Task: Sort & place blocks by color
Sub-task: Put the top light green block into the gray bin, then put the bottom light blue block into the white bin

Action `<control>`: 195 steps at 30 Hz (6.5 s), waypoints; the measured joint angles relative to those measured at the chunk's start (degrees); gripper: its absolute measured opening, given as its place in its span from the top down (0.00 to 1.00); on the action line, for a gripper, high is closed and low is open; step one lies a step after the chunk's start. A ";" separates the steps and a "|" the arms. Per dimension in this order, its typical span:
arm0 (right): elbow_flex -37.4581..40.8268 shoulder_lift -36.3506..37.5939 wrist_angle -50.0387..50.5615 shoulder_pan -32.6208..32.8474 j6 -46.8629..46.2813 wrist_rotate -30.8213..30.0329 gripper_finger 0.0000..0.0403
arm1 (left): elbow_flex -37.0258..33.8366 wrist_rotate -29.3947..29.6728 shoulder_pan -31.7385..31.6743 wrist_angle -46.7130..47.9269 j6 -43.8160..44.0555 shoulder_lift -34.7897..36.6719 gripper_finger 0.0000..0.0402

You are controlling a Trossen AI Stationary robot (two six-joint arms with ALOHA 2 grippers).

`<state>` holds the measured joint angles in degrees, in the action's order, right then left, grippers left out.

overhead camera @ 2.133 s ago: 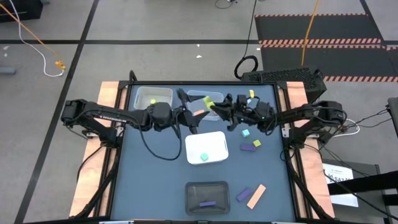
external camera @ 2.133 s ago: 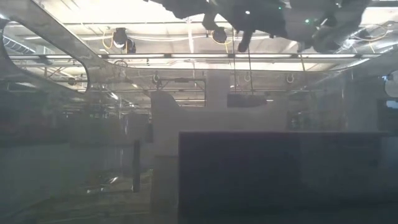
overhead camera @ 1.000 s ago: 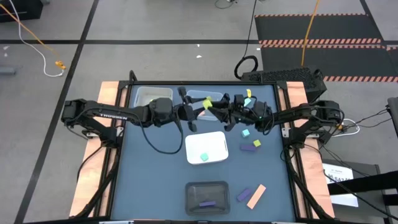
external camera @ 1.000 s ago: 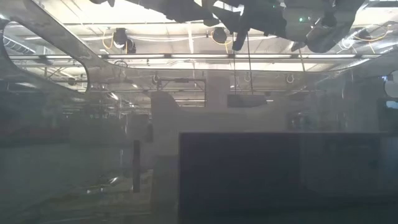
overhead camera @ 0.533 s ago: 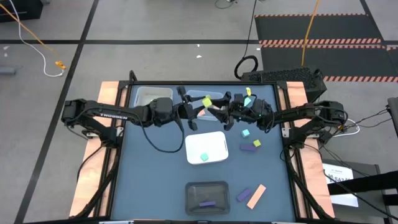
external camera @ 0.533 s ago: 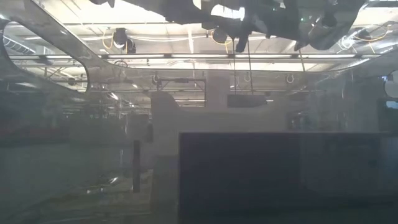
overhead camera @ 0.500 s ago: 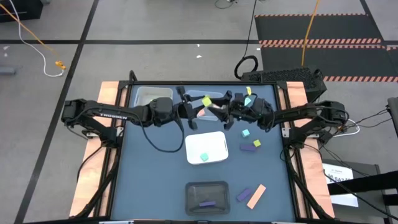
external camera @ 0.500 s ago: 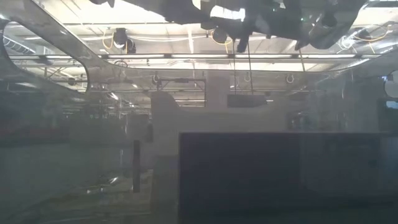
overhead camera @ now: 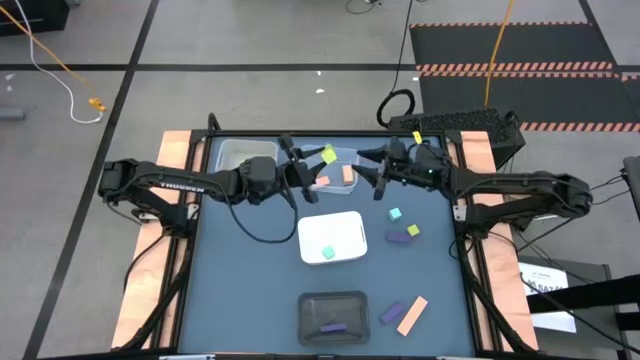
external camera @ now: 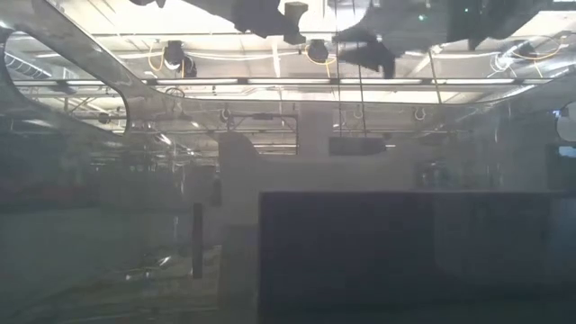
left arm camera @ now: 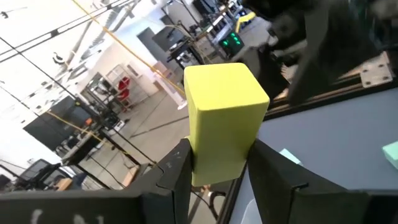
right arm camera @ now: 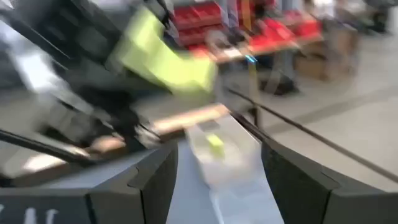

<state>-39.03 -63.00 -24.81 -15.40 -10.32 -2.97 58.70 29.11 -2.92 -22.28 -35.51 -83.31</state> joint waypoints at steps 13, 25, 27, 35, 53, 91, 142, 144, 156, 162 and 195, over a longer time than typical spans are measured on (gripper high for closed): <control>13.73 1.45 13.33 -3.27 -19.74 -31.49 0.44 | 0.02 15.61 -0.52 20.01 13.37 1.02 0.68; 16.98 1.25 12.13 -13.30 -13.95 -23.58 0.44 | 0.01 15.94 -7.66 62.04 47.53 3.21 0.68; 16.98 1.25 12.31 -15.41 -16.92 -22.17 0.44 | 0.02 15.92 -9.58 67.30 51.52 3.25 0.68; 16.98 -0.79 12.69 -20.65 -18.77 -12.71 0.44 | 0.02 10.70 -16.37 80.80 58.52 3.21 0.66; 16.96 -3.36 13.46 -13.92 -12.60 -1.52 0.44 | 0.02 -0.64 -24.50 82.11 58.16 3.21 0.44; 16.94 -1.29 43.93 19.30 -38.25 -19.49 0.52 | 0.00 -0.69 -24.44 82.03 59.11 3.19 0.58; 10.18 -4.44 -31.43 7.87 5.45 0.29 0.70 | 0.00 -27.53 11.74 19.28 27.84 3.19 0.61; 7.97 -6.55 -30.81 7.87 -3.58 0.47 0.70 | -0.04 -25.74 13.29 19.95 21.46 3.17 0.60; -0.04 -15.21 -27.41 7.33 -20.64 13.51 0.70 | -0.04 -6.44 14.56 20.94 8.77 3.17 0.49; -0.13 -15.33 -25.72 4.50 -29.62 13.43 0.70 | -0.04 8.23 15.06 19.43 2.59 3.17 0.36; -6.21 -24.39 -29.22 4.99 -32.96 17.28 0.59 | -0.07 6.72 7.37 6.98 6.34 -0.80 0.65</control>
<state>-45.23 -87.39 -54.03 -10.41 -43.28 14.32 58.63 35.83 4.45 -15.30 -29.17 -84.11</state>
